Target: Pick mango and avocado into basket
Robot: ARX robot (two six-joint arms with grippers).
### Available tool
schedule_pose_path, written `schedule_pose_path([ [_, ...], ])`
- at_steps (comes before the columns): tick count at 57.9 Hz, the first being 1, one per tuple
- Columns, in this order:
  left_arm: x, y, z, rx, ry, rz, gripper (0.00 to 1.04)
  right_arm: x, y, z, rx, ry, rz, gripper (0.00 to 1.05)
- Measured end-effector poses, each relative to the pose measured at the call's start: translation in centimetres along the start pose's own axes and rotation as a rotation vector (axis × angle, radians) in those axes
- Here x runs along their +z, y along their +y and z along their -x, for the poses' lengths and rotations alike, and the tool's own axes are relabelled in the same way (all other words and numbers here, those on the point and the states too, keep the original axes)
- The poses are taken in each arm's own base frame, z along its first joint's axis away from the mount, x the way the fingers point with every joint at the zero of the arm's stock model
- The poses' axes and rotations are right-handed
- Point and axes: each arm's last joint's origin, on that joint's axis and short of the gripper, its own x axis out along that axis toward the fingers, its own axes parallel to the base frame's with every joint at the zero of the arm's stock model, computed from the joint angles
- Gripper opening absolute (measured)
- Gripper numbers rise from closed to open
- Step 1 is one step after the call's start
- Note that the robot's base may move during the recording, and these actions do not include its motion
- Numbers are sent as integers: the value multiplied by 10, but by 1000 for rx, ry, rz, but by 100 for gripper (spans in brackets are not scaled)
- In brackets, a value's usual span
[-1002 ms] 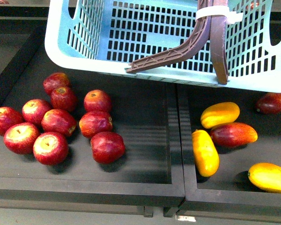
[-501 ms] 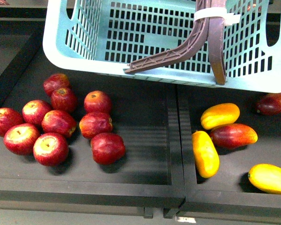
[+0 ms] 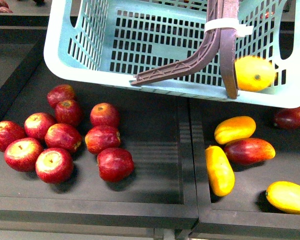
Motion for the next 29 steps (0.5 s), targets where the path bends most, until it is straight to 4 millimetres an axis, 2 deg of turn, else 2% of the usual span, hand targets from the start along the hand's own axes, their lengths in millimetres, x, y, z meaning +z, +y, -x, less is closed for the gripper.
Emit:
schedule_pose_path([
  [8,0,0,0,8,-2,2,14,18,-12,21,-21,-80,-16,96],
  [16,0,1,0,10,-4,0,14,20,-28,68,-100,-122,5,96],
  [20,0,1,0,12,-5,1,14,10,-33,94,-127,-115,27,96],
  [24,0,1,0,7,-2,3,14,-18,-40,129,-160,-83,56,96],
  [26,0,1,0,4,-1,3,14,-29,-43,139,-162,-67,67,96],
  [29,0,1,0,5,-1,3,14,-32,-44,145,-156,-77,65,96],
])
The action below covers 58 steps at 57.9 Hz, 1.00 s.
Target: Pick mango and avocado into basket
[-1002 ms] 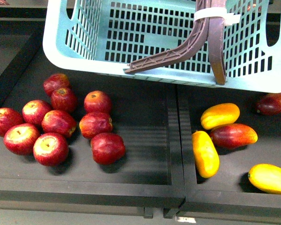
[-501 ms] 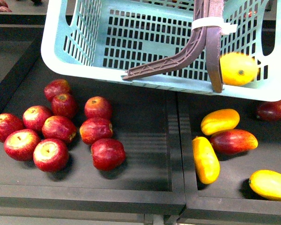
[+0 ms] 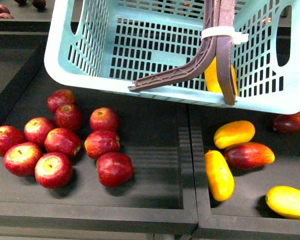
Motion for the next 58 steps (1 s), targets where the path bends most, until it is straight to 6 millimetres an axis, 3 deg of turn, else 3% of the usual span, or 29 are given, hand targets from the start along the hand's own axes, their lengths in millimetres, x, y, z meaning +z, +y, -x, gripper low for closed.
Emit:
schedule_pose_path([
  [58,-2,-4,-4,-16,12,-1,14,1,0,2,2,-8,-3,96],
])
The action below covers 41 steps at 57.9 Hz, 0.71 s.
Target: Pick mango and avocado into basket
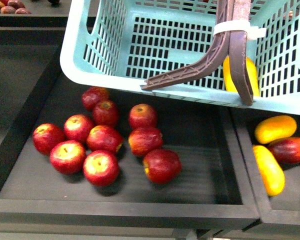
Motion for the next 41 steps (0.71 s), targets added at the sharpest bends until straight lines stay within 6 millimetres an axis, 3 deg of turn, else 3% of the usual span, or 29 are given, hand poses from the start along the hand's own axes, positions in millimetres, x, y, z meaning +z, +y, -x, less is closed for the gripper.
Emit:
schedule_pose_path([
  [41,2,4,4,11,-9,2,14,-1,0,0,2,1,1,96],
])
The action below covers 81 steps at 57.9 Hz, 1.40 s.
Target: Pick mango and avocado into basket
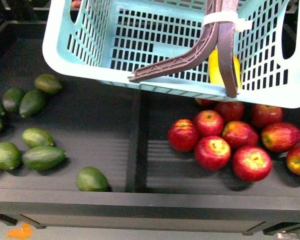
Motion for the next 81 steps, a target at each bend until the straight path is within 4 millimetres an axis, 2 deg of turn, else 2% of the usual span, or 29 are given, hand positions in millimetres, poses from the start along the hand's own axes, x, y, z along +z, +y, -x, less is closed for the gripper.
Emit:
schedule_pose_path([
  [56,0,0,0,4,-2,-2,14,0,0,0,0,1,0,96],
  [66,4,7,7,32,-23,11,14,0,1,0,7,4,2,96],
  [73,3,6,5,36,-23,-2,14,0,0,0,7,5,0,96],
  [78,3,5,5,30,-20,5,13,2,-7,-9,112,210,-24,96],
  [81,2,4,4,21,-14,4,13,4,-13,-16,121,255,-34,96],
])
